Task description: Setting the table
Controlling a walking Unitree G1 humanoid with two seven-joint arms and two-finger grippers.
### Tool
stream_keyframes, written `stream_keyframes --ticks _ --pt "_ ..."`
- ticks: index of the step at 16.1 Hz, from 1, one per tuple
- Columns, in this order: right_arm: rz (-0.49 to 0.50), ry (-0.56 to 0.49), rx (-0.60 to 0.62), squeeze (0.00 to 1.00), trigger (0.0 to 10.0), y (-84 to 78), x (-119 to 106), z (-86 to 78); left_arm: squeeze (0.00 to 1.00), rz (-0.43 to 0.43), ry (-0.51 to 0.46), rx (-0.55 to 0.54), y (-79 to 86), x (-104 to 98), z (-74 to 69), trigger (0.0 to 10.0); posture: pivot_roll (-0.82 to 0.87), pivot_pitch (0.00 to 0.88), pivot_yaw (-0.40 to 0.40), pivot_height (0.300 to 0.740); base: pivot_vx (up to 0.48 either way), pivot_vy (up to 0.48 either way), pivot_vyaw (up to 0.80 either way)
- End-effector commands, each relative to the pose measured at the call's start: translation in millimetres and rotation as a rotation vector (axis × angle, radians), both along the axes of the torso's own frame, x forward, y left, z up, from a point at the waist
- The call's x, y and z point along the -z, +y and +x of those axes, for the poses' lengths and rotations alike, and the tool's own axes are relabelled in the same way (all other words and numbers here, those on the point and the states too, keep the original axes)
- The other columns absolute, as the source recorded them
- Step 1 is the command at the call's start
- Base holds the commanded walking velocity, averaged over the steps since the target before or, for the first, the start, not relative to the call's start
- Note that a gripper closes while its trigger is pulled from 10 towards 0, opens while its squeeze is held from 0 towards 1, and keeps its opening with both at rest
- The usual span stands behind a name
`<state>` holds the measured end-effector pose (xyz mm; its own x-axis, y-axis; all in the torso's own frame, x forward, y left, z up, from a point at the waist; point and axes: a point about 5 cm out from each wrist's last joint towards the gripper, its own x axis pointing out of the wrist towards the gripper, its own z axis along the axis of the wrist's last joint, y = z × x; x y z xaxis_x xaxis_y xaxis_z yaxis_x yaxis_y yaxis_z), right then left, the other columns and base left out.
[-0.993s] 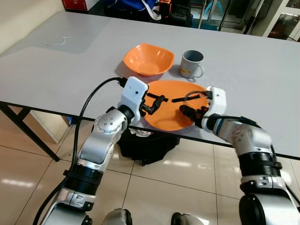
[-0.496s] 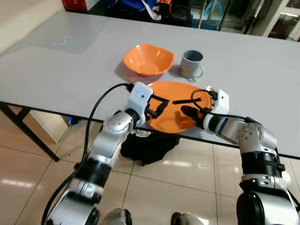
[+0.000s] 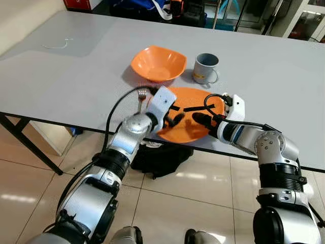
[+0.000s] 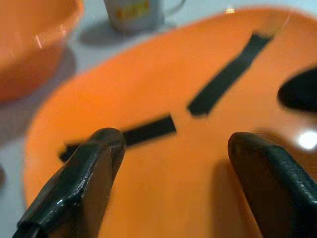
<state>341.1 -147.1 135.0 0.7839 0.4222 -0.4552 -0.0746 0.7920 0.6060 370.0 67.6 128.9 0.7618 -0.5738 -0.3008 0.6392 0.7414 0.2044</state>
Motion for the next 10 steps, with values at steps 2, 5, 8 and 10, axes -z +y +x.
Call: stream_keyframes --ticks 2,5,8,10 --pt "-0.002 -0.027 0.003 0.0 10.0 -2.3 -8.5 -1.0 0.0 0.005 0.025 0.011 -4.7 1.3 2.5 10.0 0.01 0.135 -0.026 0.74 0.0 0.0 0.0" --pt "-0.007 -0.037 0.003 0.0 10.0 -3.7 -14.3 -1.4 0.0 -0.007 0.031 0.004 -7.8 0.7 5.4 10.0 0.01 0.135 -0.024 0.74 0.0 0.0 0.0" --pt "-0.041 -0.027 0.015 0.0 10.0 -9.6 -11.6 -2.2 0.0 -0.019 0.037 -0.006 -7.9 1.4 6.3 10.0 0.0 0.135 -0.024 0.74 0.0 0.0 0.0" --pt "-0.049 -0.021 0.026 0.0 10.0 -16.0 -11.2 -1.7 0.0 -0.018 0.04 -0.011 -7.3 2.1 6.8 10.0 0.0 0.137 -0.025 0.74 0.0 0.0 0.0"
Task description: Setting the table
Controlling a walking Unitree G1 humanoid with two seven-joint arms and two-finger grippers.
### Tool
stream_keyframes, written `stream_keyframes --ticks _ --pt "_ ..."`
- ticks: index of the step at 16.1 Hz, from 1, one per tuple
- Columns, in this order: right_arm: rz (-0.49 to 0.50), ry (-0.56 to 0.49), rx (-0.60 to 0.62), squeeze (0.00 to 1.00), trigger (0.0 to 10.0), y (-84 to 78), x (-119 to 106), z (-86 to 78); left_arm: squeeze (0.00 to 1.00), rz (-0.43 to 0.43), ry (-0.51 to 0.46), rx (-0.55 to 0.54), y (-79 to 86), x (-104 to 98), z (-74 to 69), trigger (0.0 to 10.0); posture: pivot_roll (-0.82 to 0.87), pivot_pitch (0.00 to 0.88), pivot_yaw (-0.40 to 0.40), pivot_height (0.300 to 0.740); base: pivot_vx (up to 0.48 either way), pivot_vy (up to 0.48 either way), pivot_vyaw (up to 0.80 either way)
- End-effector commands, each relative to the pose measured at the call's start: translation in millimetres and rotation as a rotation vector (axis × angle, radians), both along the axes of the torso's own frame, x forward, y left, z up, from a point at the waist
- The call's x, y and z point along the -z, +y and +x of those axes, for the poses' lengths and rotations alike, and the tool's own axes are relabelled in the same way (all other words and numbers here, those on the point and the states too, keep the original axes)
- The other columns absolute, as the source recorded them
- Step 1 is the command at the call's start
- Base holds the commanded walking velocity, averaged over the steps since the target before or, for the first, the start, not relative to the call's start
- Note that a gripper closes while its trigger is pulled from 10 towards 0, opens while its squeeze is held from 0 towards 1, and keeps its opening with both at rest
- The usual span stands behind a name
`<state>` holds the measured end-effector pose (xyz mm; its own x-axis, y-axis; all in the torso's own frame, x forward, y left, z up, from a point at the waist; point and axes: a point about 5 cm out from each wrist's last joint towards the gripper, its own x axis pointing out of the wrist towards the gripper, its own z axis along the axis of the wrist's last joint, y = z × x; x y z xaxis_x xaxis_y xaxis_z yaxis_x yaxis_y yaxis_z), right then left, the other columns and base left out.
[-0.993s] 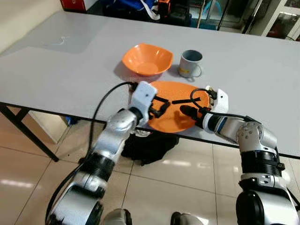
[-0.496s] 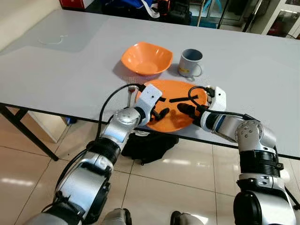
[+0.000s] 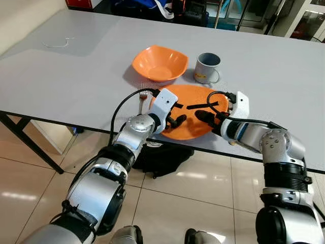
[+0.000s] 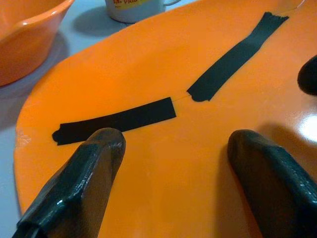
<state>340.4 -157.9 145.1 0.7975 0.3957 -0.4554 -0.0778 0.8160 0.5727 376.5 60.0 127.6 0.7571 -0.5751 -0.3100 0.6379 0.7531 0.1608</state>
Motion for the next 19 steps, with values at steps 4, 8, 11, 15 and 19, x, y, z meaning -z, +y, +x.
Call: stream_keyframes --ticks 4,8,11,15,19 --pt "-0.031 -0.024 0.038 0.0 10.0 -19.9 -10.5 3.4 0.0 0.006 0.01 -0.026 6.4 1.4 2.2 10.0 0.0 0.139 -0.026 0.74 0.0 0.0 0.0" --pt "-0.049 -0.042 0.046 0.0 10.0 -27.3 -15.4 4.5 0.0 -0.01 0.001 -0.025 4.3 -0.2 2.6 10.0 0.01 0.14 -0.028 0.74 0.0 0.0 0.0" --pt "-0.044 -0.087 0.061 0.0 10.0 -38.3 -27.5 5.0 0.0 -0.034 -0.012 -0.018 -2.1 -2.9 2.4 10.0 0.0 0.139 -0.026 0.74 0.0 0.0 0.0" --pt "-0.056 -0.184 0.044 0.0 10.0 -48.6 -54.7 -5.4 0.0 -0.165 -0.111 -0.041 -10.1 -26.8 7.9 10.0 -0.01 0.13 -0.03 0.74 0.0 0.0 0.0" --pt "-0.344 -0.538 0.188 0.0 10.0 -56.3 -98.9 -33.1 0.0 -0.241 -0.371 -0.081 4.5 -85.0 2.0 10.0 -0.02 0.097 -0.015 0.74 0.0 0.0 0.0"
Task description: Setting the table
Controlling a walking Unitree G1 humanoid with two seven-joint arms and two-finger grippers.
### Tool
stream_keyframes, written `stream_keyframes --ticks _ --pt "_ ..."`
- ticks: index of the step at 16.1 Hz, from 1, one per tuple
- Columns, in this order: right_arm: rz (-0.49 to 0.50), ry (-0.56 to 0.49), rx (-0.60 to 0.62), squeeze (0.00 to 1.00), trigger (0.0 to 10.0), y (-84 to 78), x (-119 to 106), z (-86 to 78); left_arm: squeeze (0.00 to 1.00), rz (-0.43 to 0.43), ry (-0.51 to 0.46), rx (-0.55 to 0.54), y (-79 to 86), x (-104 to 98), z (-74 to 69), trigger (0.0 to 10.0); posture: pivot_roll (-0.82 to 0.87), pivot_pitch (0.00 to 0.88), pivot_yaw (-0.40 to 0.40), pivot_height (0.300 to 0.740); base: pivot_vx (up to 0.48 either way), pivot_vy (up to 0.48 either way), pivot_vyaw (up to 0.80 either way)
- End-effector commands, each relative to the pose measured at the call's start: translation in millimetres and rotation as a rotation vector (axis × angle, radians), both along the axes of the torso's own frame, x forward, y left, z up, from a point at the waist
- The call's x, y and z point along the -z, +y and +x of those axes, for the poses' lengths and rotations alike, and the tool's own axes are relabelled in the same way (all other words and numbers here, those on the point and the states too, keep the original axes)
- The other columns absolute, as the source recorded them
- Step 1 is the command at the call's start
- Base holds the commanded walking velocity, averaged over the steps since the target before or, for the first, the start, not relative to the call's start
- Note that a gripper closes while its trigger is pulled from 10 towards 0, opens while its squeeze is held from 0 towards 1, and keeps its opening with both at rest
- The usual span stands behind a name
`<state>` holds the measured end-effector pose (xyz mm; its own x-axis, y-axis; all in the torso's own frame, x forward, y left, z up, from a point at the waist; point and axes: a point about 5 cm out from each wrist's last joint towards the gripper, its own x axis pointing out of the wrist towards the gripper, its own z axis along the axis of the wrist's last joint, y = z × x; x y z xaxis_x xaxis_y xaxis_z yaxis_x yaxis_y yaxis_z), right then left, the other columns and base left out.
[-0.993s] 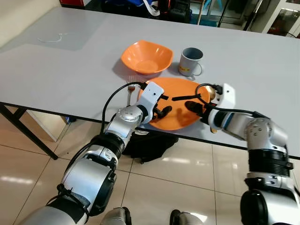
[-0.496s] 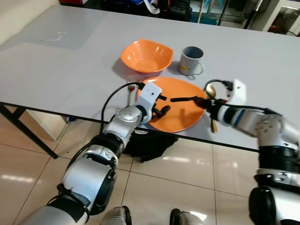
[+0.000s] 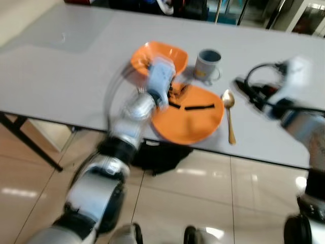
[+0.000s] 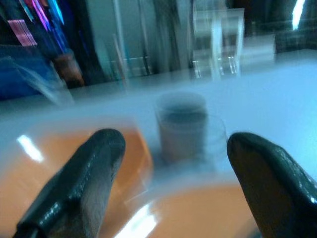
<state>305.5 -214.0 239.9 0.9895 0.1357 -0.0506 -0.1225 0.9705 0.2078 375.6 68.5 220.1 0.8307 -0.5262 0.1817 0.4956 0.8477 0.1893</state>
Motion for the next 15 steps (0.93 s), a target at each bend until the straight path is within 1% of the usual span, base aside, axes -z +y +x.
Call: stream_keyframes --ticks 1,2,3,4,5,6,7,8,9,10,11,12,13,14,15 --pt "-0.094 -0.109 0.1 0.0 10.0 -1.2 -8.0 -10.6 0.0 -0.015 -0.021 -0.019 7.0 -3.7 -14.2 10.0 -0.02 0.092 -0.014 0.74 0.0 0.0 0.0" --pt "-0.181 -0.143 0.172 0.0 10.0 -2.0 -0.6 -24.4 0.0 -0.019 -0.062 -0.059 18.5 -2.4 -33.6 10.0 -0.01 0.085 -0.017 0.74 0.0 0.0 0.0" --pt "-0.194 -0.152 0.184 0.0 10.0 -1.2 3.5 -29.8 0.0 -0.007 -0.067 -0.079 23.3 1.3 -40.5 10.0 -0.01 0.085 -0.017 0.74 0.0 0.0 0.0" --pt "-0.146 -0.164 0.21 0.0 10.0 0.3 13.9 -42.1 0.0 -0.013 -0.067 -0.11 33.0 8.9 -57.2 10.0 -0.01 0.081 -0.02 0.74 0.0 0.251 0.0" --pt "-0.129 -0.156 0.211 0.0 10.0 2.3 21.7 -47.5 0.0 -0.017 -0.046 -0.136 38.3 14.2 -64.6 10.0 -0.01 0.086 -0.019 0.74 0.0 0.454 0.0" --pt "-0.108 -0.088 0.209 0.0 10.0 7.0 44.6 -56.8 0.0 0.004 -0.018 -0.182 46.9 25.9 -75.7 10.0 0.0 0.087 -0.018 0.74 0.0 0.48 0.0" --pt "-0.127 -0.053 0.218 0.0 10.0 12.1 60.8 -62.0 0.0 0.042 0.009 -0.208 52.3 33.7 -81.8 10.0 0.0 0.088 -0.021 0.74 0.0 0.48 0.0" --pt "-0.131 -0.045 0.228 0.0 10.0 19.3 70.0 -64.7 0.0 0.064 0.03 -0.231 57.6 40.5 -85.1 10.0 -0.01 0.084 -0.018 0.74 0.0 0.48 0.0" --pt "-0.124 -0.045 0.226 0.0 10.0 23.6 71.8 -65.2 0.0 0.071 0.03 -0.248 60.5 42.4 -85.7 10.0 -0.01 0.079 -0.017 0.74 0.0 0.48 0.0" --pt "-0.127 -0.033 0.227 0.0 10.0 30.8 74.8 -65.2 0.0 0.037 0.065 -0.292 66.1 44.4 -86.7 10.0 -0.01 0.077 -0.015 0.74 0.0 0.48 0.0" --pt "-0.098 -0.021 0.245 0.0 10.0 34.5 79.1 -63.5 0.0 -0.016 0.095 -0.341 71.8 46.5 -86.8 10.0 0.0 0.086 -0.019 0.74 0.0 0.48 0.0" --pt "-0.087 -0.002 0.272 0.0 10.0 37.1 85.2 -61.3 0.0 -0.004 0.114 -0.378 77.9 50.6 -87.2 10.0 0.02 0.095 -0.009 0.74 0.0 0.48 0.0" --pt "-0.068 -0.004 0.264 0.0 10.0 39.7 86.6 -60.8 0.0 0.009 0.118 -0.386 79.1 51.4 -88.8 10.0 0.04 0.092 -0.002 0.74 0.0 0.48 0.0" --pt "-0.046 -0.009 0.24 0.0 10.0 44.8 91.8 -59.1 0.0 0.038 0.129 -0.358 76.2 51.0 -94.8 10.0 0.08 0.1 0.022 0.74 0.0 0.48 0.0" --pt "-0.055 0.001 0.248 0.0 10.0 45.6 96.0 -58.3 0.0 0.06 0.134 -0.338 74.7 51.8 -96.2 10.0 0.08 0.099 0.029 0.74 0.0 0.48 0.0"
